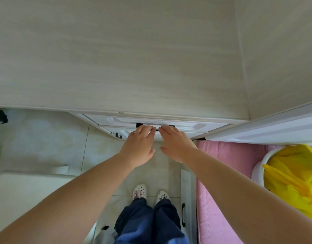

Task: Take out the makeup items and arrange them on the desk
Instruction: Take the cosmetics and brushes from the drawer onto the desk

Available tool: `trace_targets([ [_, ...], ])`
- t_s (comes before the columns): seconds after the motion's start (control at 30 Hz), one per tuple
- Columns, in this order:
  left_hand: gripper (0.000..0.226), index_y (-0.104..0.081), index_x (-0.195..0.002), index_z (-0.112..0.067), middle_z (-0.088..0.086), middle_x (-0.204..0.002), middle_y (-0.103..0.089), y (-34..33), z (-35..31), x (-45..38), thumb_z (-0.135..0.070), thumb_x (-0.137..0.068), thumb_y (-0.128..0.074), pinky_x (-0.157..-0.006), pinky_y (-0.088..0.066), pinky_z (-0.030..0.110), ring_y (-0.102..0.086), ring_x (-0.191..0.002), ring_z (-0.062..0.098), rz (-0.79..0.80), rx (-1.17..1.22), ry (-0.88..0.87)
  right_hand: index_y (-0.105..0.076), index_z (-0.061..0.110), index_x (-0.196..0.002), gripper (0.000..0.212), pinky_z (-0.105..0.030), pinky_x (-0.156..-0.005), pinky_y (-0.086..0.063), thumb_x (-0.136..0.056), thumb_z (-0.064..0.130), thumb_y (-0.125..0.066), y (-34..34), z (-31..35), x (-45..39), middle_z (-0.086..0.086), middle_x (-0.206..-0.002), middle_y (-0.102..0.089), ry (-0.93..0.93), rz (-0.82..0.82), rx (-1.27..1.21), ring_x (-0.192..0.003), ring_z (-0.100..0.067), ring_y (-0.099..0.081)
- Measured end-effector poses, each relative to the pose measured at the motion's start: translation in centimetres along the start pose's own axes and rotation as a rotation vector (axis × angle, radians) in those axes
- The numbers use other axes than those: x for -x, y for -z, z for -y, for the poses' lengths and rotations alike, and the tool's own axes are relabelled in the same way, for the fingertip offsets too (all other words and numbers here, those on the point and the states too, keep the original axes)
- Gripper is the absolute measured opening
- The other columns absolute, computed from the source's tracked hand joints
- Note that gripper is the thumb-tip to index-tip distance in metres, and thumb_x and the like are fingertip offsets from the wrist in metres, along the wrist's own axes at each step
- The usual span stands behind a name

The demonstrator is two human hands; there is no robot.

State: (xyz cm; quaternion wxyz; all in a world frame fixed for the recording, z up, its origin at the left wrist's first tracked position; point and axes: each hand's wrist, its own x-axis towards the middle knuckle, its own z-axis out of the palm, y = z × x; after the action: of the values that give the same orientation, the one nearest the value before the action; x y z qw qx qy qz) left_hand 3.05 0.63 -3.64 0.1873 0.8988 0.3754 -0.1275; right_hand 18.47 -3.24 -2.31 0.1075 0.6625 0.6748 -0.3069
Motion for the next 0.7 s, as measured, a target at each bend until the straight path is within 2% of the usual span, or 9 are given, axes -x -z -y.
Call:
trace_targets([
  [0.07, 0.071, -0.026, -0.147, -0.011, 0.005, -0.146, -0.032, 0.1, -0.4, -0.4, -0.036, -0.088, -0.055, -0.103, -0.036, 0.037, -0.029, -0.136, 0.026, -0.006, 0.028, 0.045, -0.020, 0.014, -0.148, 0.067, -0.037, -0.111, -0.029, -0.091, 0.031, -0.051, -0.1, 0.2, 0.1, 0.000, -0.155, -0.022, -0.014, -0.013, -0.016, -0.143, -0.019, -0.018],
  [0.17, 0.067, -0.029, -0.145, -0.013, 0.003, -0.144, -0.034, 0.1, -0.7, -0.4, -0.033, -0.087, -0.056, -0.102, -0.036, 0.037, -0.029, -0.134, 0.026, -0.005, 0.072, 0.079, -0.020, 0.014, -0.148, 0.067, -0.036, -0.111, -0.028, -0.091, 0.030, -0.052, -0.6, 0.5, 0.6, 0.000, -0.155, -0.022, -0.024, -0.028, -0.044, -0.144, -0.018, -0.017],
  [0.7, 0.055, -0.044, -0.134, -0.013, 0.003, -0.134, -0.041, -1.7, -3.1, 4.4, -0.031, -0.084, -0.060, -0.098, -0.040, 0.036, -0.034, -0.128, 0.026, 0.018, 0.168, 0.135, -0.021, 0.015, -0.148, 0.068, -0.036, -0.113, -0.029, -0.090, 0.028, -0.053, -4.4, 2.1, 5.1, 0.001, -0.155, -0.022, -0.031, -0.021, -0.098, -0.144, -0.019, -0.017],
])
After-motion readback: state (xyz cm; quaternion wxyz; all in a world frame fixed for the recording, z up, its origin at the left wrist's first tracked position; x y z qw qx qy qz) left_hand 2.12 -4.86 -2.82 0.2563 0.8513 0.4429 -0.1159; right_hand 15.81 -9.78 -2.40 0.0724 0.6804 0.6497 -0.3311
